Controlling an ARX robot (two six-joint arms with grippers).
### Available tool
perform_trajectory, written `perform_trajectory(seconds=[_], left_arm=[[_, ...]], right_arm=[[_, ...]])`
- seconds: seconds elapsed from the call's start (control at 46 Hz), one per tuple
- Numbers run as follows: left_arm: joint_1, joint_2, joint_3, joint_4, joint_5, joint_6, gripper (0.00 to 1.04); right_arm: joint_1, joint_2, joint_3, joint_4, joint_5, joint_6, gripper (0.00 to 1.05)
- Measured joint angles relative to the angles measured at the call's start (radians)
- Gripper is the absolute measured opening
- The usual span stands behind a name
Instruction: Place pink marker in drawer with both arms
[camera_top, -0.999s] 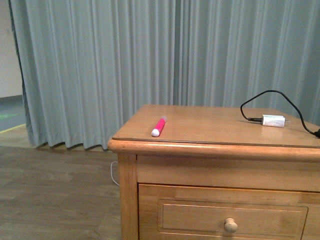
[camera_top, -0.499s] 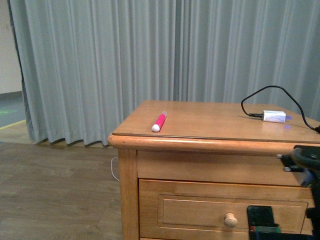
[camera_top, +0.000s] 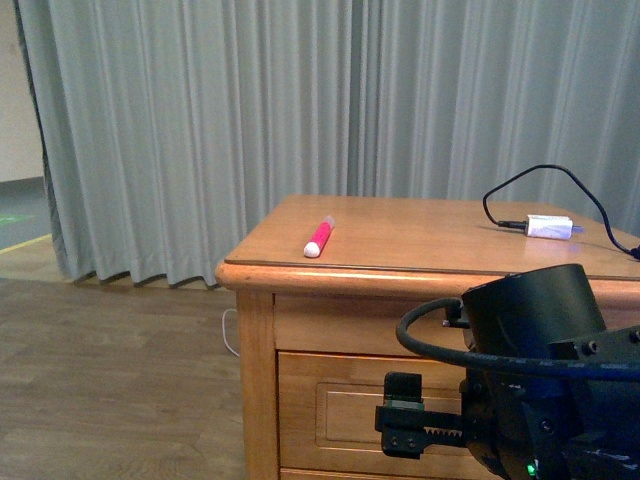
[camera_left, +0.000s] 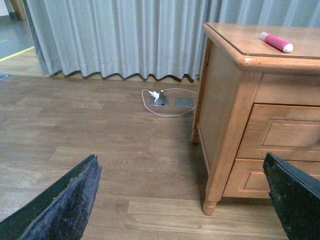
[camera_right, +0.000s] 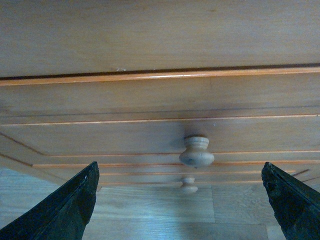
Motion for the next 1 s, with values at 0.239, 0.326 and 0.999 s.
perform_trajectory(seconds=[0.239, 0.326, 0.999], left_arm=[[0.0, 0.0, 0.0, 0.0, 0.0, 0.0, 0.99], [0.0, 0.0, 0.0, 0.0, 0.0, 0.0, 0.99], [0.0, 0.0, 0.0, 0.0, 0.0, 0.0, 0.99]], right_arm=[[-0.009, 0.079, 0.043, 0.058, 0.006, -0.038, 0.96], [-0.011, 0.104, 0.053, 0.064, -0.002, -0.045, 0.96], [-0.046, 0.206, 0.114, 0.078, -0.019, -0.063, 0.96]])
